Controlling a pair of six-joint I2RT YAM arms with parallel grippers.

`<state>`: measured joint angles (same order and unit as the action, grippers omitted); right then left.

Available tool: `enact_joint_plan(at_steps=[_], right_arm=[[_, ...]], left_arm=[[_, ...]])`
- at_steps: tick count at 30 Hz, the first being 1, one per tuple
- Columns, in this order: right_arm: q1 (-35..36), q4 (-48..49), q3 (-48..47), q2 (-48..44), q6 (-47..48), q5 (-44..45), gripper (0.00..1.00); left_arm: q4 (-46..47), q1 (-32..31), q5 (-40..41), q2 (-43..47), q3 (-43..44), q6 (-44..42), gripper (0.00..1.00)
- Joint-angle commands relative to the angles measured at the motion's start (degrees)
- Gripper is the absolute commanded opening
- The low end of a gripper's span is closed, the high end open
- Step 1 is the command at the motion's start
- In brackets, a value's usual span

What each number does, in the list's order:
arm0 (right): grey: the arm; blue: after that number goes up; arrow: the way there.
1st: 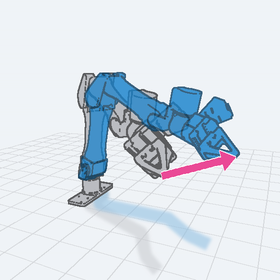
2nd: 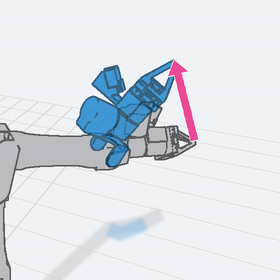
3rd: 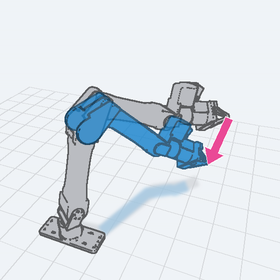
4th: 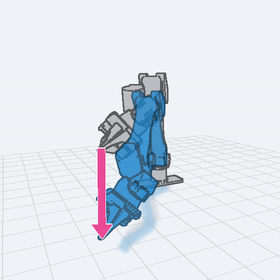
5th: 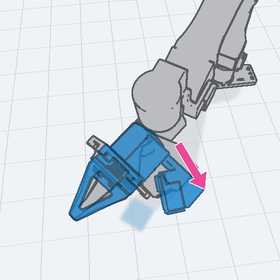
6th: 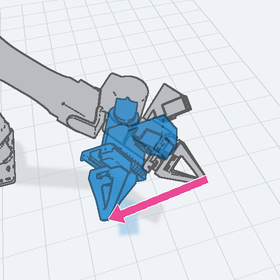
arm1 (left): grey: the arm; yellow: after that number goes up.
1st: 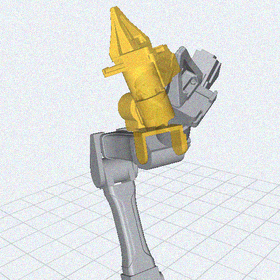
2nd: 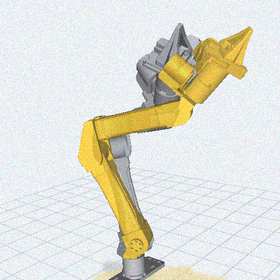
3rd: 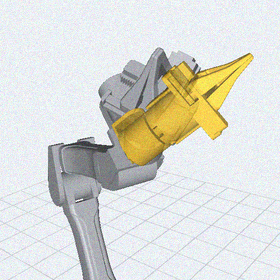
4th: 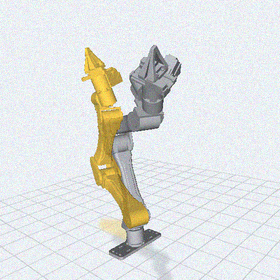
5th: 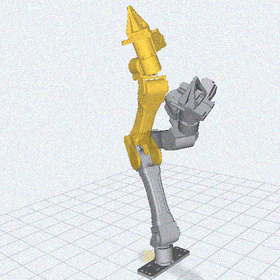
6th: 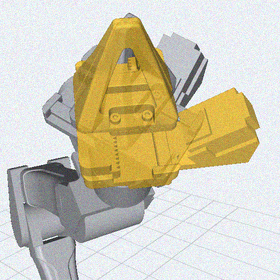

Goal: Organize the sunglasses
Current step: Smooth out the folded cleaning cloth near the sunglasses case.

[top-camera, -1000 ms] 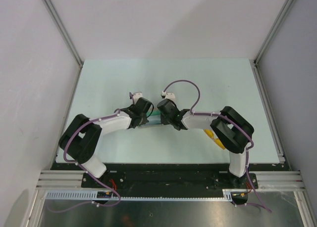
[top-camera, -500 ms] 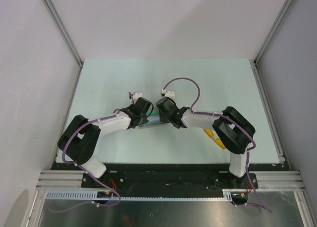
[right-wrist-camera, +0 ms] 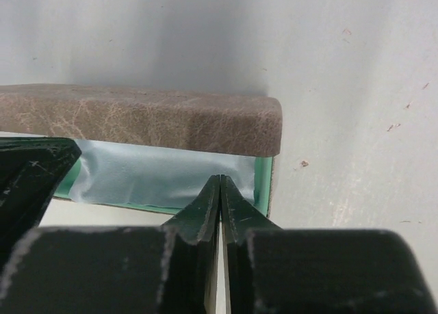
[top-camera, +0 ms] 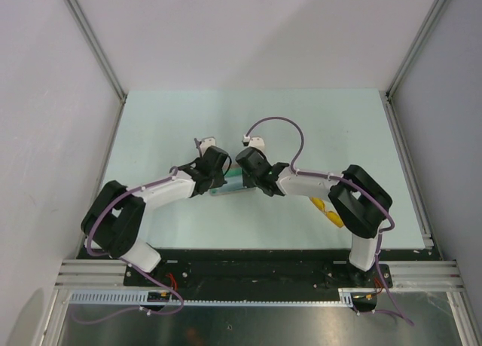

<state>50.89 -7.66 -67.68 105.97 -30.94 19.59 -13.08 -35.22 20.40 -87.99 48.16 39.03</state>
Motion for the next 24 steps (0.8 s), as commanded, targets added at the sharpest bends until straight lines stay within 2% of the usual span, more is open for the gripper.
enact_joint_plan(at_steps=[1, 4, 13, 19, 24], right_arm=[[0.17, 2.29, -2.02, 1.07, 0.09, -1.05, 0.04], [-0.18, 3.00, -2.02, 1.87, 0.09, -1.75, 0.00], [-0.97, 2.92, -1.93, 5.38, -0.35, -2.46, 0.00], [-1.06, 1.86, -1.93, 6.00, -0.35, -0.96, 0.10], [-1.24, 0.98, -1.93, 6.35, -0.79, -0.09, 0.12]], left_arm=[[1.04, 0.24, -3.26, -0.87, 0.18, 1.58, 0.05], [2.27, 0.24, -4.23, -2.19, -0.09, 1.93, 0.02], [2.80, 0.24, -2.30, -4.21, -0.96, 1.76, 0.01], [2.71, 0.24, -0.45, -4.65, -1.23, 1.14, 0.02], [2.62, 0.24, 0.34, -3.95, -1.49, 0.53, 0.04]])
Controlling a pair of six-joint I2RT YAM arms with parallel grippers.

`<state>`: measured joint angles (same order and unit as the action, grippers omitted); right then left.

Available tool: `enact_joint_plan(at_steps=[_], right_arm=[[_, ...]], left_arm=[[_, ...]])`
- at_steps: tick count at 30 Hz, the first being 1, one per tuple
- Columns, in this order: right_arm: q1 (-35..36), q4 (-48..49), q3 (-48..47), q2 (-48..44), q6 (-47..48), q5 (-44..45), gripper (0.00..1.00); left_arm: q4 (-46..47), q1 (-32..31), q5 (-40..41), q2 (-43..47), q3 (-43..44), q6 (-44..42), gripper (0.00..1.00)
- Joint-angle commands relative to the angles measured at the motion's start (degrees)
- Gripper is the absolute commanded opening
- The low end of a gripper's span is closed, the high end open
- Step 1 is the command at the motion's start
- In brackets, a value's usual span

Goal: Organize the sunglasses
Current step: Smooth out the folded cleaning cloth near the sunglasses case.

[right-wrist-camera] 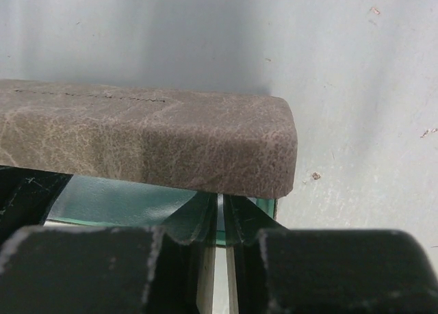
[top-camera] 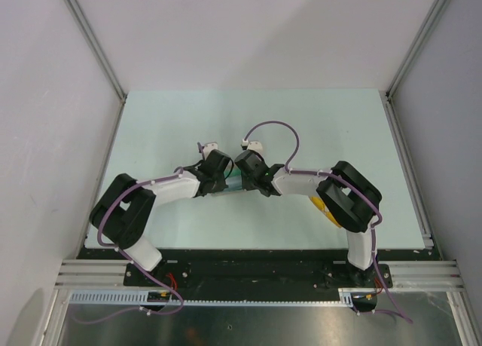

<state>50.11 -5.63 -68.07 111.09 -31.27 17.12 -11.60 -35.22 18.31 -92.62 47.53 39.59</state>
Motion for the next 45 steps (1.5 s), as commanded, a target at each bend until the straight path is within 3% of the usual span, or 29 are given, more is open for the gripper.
enact_joint_plan(at_steps=[1, 9, 19, 33, 45], right_arm=[[-0.45, -1.40, -1.54, 1.32, -0.55, 2.47, 0.12], [-0.36, -0.88, -1.54, -0.25, -0.38, 3.00, 0.12], [2.27, 8.35, -1.36, -2.46, 4.02, 4.32, 0.07], [2.72, 12.04, -1.10, 1.32, 5.95, 4.93, 0.00], [2.63, 12.92, 1.28, 2.82, 6.13, 6.95, 0.00]], left_arm=[[1.22, 0.24, 2.44, 0.86, -1.03, -0.13, 0.04], [1.22, 0.24, 2.17, 2.88, -0.86, -0.31, 0.06], [4.38, 0.24, 3.23, 7.01, -1.99, 0.39, 0.11], [15.89, 0.24, 2.70, 3.50, -7.79, 2.94, 0.08], [17.57, 0.24, 4.99, 2.09, -9.82, 3.91, 0.07]])
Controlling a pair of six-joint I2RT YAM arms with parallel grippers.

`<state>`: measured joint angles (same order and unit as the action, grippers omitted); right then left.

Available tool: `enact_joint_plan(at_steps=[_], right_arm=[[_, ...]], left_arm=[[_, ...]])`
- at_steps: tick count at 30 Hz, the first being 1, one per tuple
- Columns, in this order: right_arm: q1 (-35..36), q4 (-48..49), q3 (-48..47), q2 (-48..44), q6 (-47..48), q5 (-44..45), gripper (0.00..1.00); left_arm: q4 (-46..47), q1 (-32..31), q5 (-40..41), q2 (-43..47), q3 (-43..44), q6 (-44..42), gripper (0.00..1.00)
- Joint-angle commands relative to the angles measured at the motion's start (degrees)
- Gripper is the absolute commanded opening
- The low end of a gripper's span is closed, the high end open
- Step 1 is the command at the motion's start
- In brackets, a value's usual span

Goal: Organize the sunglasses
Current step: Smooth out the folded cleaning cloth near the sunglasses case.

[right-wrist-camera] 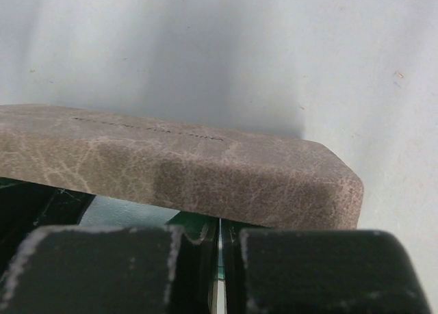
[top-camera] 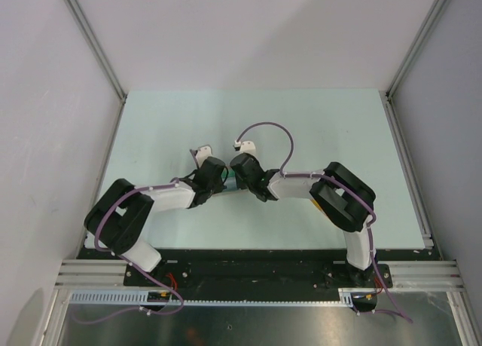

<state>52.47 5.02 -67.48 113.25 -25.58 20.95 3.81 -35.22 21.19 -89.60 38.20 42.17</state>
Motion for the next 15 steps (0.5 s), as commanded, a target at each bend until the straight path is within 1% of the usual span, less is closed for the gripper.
enact_joint_plan(at_steps=[1, 15], right_arm=[[0.18, 2.37, 0.77, 0.74, 0.36, 3.39, 0.00], [-2.28, -0.27, 2.27, -0.22, -1.31, 6.64, 0.00]], left_arm=[[2.16, 0.24, 2.10, -1.01, -0.49, 1.42, 0.07], [2.16, 0.24, 2.45, -0.92, -0.93, 1.51, 0.07]])
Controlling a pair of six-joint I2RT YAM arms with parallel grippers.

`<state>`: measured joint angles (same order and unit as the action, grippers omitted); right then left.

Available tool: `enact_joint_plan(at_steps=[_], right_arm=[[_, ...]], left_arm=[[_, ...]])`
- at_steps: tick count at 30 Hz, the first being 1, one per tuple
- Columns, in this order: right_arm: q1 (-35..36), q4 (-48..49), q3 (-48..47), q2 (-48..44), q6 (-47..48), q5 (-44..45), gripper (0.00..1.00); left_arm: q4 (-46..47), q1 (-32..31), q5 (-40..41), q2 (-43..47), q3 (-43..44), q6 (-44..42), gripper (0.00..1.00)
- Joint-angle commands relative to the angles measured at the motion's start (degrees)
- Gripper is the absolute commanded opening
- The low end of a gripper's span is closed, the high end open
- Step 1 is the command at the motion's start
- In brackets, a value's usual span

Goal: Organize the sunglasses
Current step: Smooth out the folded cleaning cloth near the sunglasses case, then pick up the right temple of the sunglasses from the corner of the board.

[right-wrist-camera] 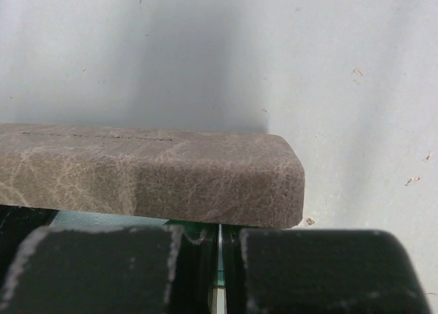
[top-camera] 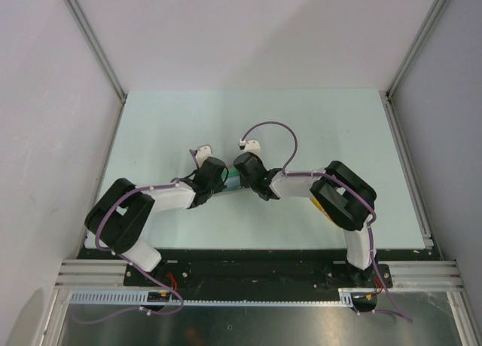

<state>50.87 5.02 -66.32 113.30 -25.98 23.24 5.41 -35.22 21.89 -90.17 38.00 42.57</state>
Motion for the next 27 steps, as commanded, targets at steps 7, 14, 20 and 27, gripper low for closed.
enact_joint_plan(at_steps=[7, 14, 20, 27], right_arm=[[0.19, 0.26, 1.90, -2.46, -0.30, 3.12, 0.00], [0.46, -2.90, 1.81, -9.31, -0.83, 2.33, 0.14], [1.07, -14.76, 3.13, -16.52, -4.16, 1.19, 0.24], [-2.34, -28.20, 10.42, -30.92, -13.74, 6.55, 0.30]], left_arm=[[0.48, 0.24, 1.66, -0.01, -0.56, 0.85, 0.07], [-0.93, 0.24, 0.62, 2.89, 0.67, -0.03, 0.13], [-1.45, 0.24, -2.20, 7.98, 0.59, -1.43, 0.23], [-2.24, 0.15, -5.00, 17.64, -2.22, -3.01, 0.40]])
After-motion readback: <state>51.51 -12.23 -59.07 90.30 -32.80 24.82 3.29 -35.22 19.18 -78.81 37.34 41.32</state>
